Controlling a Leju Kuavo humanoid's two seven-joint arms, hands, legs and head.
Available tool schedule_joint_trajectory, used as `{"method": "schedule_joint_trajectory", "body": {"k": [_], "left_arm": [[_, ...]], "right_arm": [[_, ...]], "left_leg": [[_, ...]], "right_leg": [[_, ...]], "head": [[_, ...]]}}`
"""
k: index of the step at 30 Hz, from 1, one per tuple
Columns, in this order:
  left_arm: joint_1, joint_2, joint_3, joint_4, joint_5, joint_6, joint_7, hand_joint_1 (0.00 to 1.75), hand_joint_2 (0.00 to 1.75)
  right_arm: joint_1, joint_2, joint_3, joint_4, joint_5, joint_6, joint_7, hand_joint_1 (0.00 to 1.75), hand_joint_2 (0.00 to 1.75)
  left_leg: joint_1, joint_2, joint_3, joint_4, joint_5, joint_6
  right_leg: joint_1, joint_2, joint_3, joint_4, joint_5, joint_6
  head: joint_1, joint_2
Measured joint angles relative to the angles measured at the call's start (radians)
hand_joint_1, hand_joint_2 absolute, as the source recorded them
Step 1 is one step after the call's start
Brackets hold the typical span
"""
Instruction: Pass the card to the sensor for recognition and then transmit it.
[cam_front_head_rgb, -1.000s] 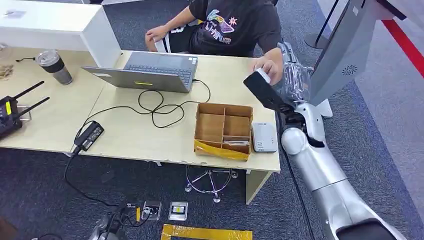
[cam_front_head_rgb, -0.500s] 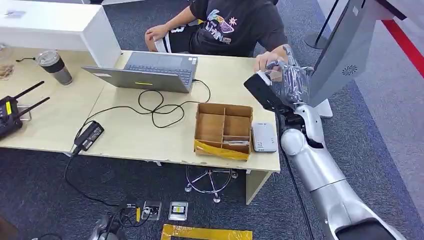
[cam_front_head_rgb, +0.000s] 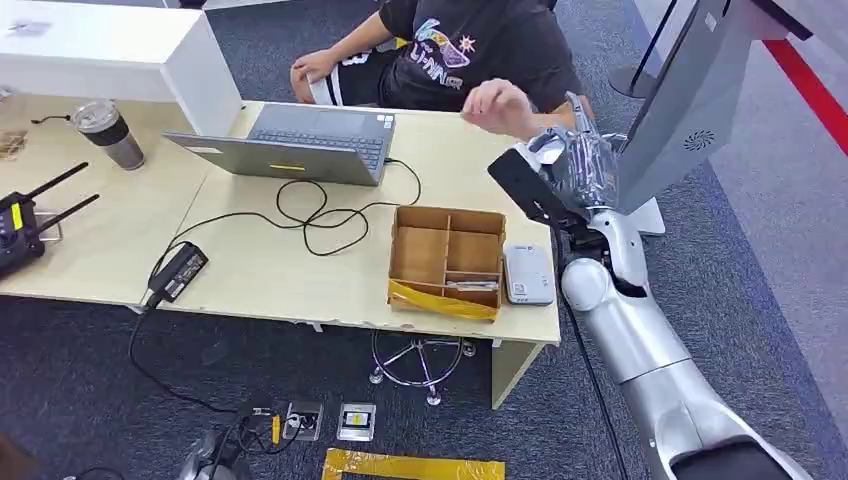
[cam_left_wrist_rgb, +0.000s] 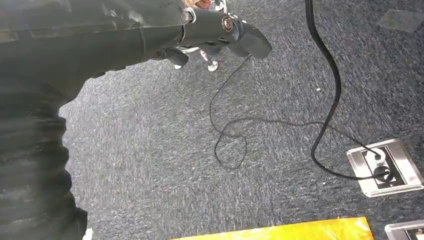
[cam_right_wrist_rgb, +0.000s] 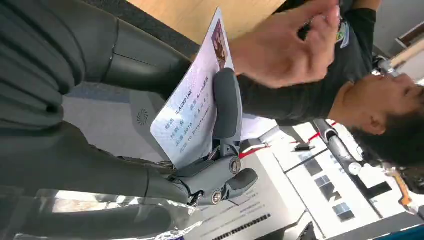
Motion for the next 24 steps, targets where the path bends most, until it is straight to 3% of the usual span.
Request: {"method": "schedule_joint_trajectory", "body": {"k": [17,24], "left_arm": [[0.0,0.0,0.0,0.0,0.001,0.0,0.0,0.0,1.75],[0.002,0.003,0.0,0.0,0.001,0.002,0.0,0.0,1.75]], "right_arm": [[0.017,-0.008,0.0,0.038,-0.023,-0.003,0.002,1.75,1.75],[0.037,-0.029,-0.024,0.084,-0.068,-0.036,0.011,1.75,1.75]], "left_leg": [[0.0,0.0,0.0,0.0,0.0,0.0],[0.0,0.0,0.0,0.0,0.0,0.0]], "right_leg": [[0.0,0.0,0.0,0.0,0.0,0.0],[0.0,0.0,0.0,0.0,0.0,0.0]], "head": [[0.0,0.0],[0.0,0.0]]}}
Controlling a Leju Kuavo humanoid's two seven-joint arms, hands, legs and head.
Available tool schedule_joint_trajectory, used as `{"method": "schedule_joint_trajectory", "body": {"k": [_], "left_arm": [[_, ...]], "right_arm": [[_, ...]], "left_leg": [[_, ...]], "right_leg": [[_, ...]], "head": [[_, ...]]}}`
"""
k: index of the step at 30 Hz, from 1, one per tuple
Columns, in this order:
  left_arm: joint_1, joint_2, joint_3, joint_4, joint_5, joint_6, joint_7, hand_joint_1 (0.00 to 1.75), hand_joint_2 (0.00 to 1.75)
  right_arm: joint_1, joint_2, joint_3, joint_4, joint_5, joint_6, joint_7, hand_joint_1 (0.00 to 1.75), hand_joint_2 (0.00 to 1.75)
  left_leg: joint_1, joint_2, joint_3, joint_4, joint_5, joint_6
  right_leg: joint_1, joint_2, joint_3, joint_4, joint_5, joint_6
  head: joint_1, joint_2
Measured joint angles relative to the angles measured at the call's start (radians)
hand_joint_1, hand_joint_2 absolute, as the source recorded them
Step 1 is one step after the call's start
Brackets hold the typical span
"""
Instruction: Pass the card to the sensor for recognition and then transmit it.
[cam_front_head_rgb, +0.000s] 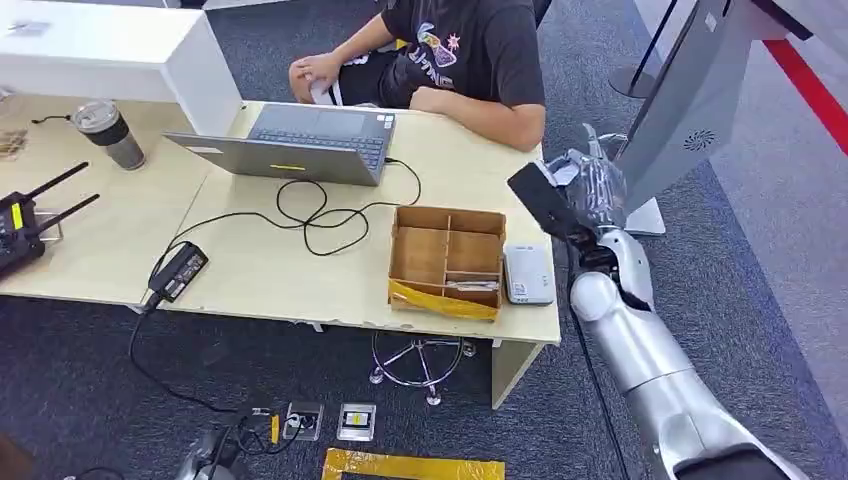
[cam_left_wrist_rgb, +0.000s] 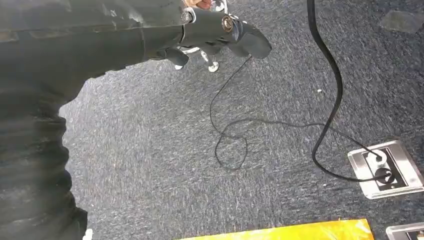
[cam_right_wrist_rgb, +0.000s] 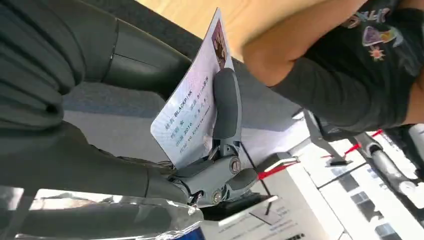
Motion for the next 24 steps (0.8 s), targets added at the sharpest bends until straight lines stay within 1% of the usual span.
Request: {"method": "schedule_joint_trajectory", "body": {"k": [9,24], "left_arm": [[0.009,0.005,0.002,0.0,0.003,0.003,0.0,0.0,1.75],[0.015,0.005,0.005,0.0,0.009,0.01,0.0,0.0,1.75]], "right_arm": [[0.012,-0.028,-0.031,0.05,-0.019,-0.018,0.009,1.75,1.75],[0.016,-0.041,-0.043,0.106,-0.024,-0.025,-0.002,1.75,1.75]], "left_leg": [[0.0,0.001,0.0,0.0,0.0,0.0],[0.0,0.001,0.0,0.0,0.0,0.0]], "right_leg": [[0.0,0.001,0.0,0.0,0.0,0.0],[0.0,0.0,0.0,0.0,0.0,0.0]], "head": [[0.0,0.0],[0.0,0.0]]}}
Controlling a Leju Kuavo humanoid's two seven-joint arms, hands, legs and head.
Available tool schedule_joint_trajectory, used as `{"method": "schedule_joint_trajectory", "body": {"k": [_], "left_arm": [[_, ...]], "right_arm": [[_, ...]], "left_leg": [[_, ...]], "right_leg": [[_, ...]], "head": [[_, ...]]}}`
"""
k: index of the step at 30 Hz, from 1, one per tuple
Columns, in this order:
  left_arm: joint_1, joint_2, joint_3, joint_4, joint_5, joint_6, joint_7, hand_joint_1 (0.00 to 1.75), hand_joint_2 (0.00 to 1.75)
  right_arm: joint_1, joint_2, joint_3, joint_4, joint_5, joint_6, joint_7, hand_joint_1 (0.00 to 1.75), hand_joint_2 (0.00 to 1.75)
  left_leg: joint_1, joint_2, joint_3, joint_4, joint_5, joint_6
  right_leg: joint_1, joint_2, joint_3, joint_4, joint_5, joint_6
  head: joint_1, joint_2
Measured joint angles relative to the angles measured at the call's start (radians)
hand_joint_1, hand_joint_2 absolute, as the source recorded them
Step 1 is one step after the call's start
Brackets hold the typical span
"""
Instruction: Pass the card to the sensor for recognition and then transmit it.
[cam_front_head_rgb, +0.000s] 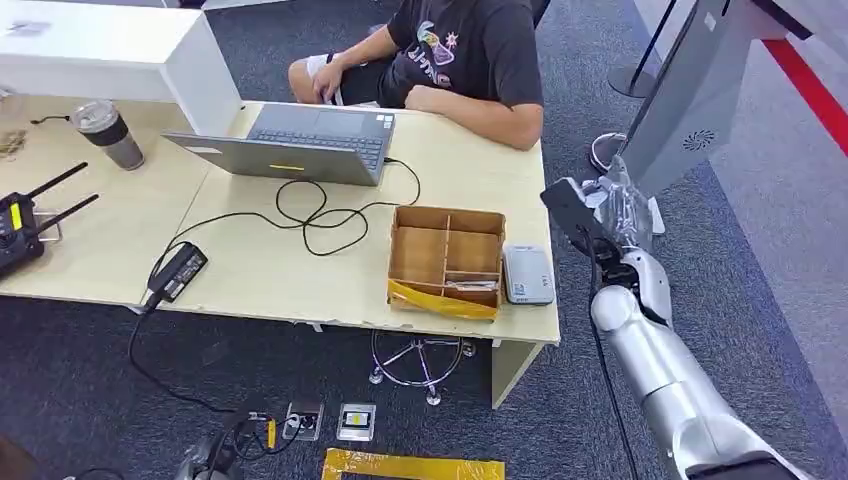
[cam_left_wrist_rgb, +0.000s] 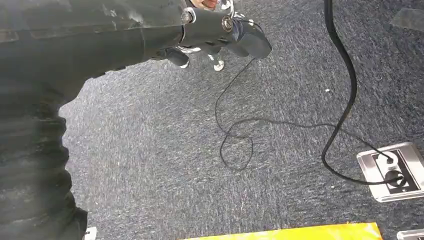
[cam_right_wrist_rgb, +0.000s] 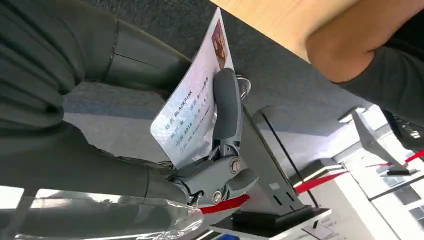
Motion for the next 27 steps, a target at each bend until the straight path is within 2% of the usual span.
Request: {"method": "schedule_joint_trajectory", "body": {"k": [10,27], "left_arm": [[0.0,0.0,0.0,0.0,0.0,0.0,0.0,0.0,1.75],[0.0,0.0,0.0,0.0,-0.007,-0.005,0.0,0.0,1.75]], "right_arm": [[0.016,0.01,0.004,0.051,0.075,0.01,0.031,1.75,1.75],[0.053,0.021,0.004,0.109,0.088,0.022,0.039,1.75,1.75]], "left_leg": [[0.0,0.0,0.0,0.0,0.0,0.0],[0.0,0.0,0.0,0.0,0.0,0.0]], "right_leg": [[0.0,0.0,0.0,0.0,0.0,0.0],[0.0,0.0,0.0,0.0,0.0,0.0]], "head": [[0.0,0.0],[0.0,0.0]]}}
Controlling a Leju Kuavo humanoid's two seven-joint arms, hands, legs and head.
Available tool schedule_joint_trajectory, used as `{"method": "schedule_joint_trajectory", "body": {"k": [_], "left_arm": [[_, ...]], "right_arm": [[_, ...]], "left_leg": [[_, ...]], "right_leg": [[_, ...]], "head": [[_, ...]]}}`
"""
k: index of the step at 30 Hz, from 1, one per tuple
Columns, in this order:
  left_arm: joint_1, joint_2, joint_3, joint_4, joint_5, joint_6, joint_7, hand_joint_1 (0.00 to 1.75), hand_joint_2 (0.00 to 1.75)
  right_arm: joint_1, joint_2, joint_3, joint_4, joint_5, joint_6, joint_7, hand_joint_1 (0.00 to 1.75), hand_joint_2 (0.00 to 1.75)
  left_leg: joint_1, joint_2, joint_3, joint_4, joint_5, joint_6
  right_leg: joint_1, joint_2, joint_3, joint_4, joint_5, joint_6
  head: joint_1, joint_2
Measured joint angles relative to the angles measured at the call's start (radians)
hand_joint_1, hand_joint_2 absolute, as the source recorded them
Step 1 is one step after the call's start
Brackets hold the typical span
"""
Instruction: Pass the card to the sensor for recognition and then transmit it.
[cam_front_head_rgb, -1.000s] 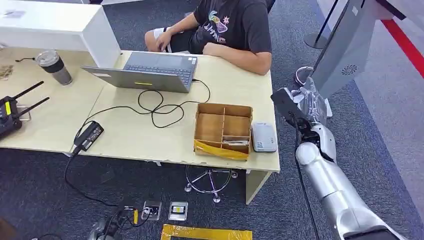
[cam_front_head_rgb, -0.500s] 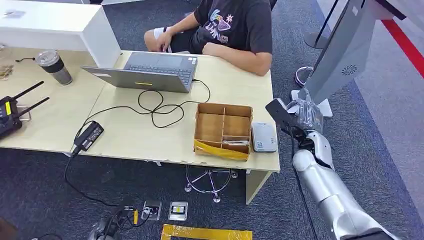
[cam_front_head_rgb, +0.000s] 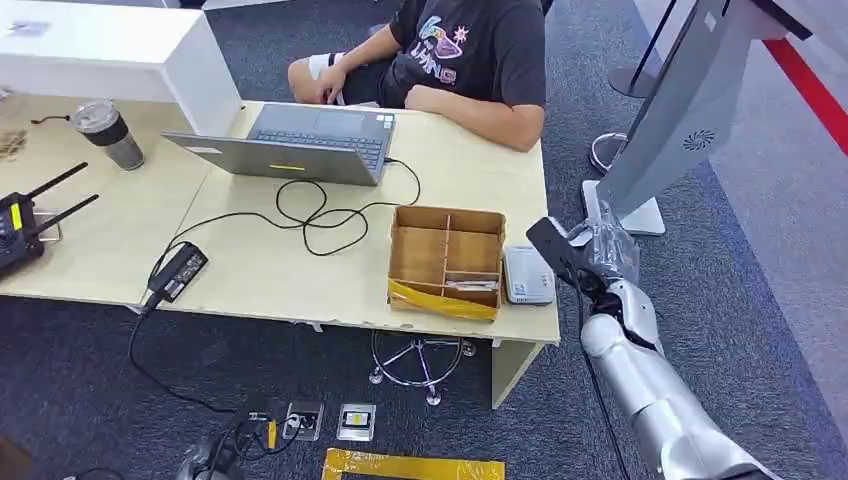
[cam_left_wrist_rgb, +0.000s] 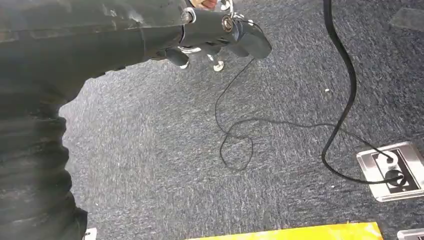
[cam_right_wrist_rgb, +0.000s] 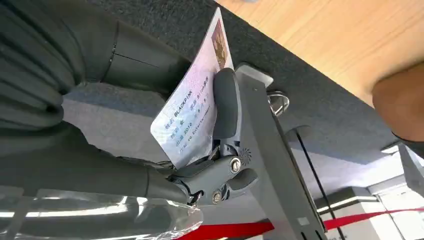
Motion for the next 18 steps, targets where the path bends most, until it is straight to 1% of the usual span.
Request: {"method": "schedule_joint_trajectory", "body": {"k": [18], "left_arm": [[-0.007,0.0,-0.006,0.0,-0.008,-0.01,0.0,0.0,1.75]], "right_arm": [[0.043,0.019,0.001,0.038,0.016,0.045,-0.001,1.75,1.75]], "left_leg": [[0.0,0.0,0.0,0.0,0.0,0.0]], "right_leg": [[0.0,0.0,0.0,0.0,0.0,0.0]], "head": [[0.0,0.0]]}}
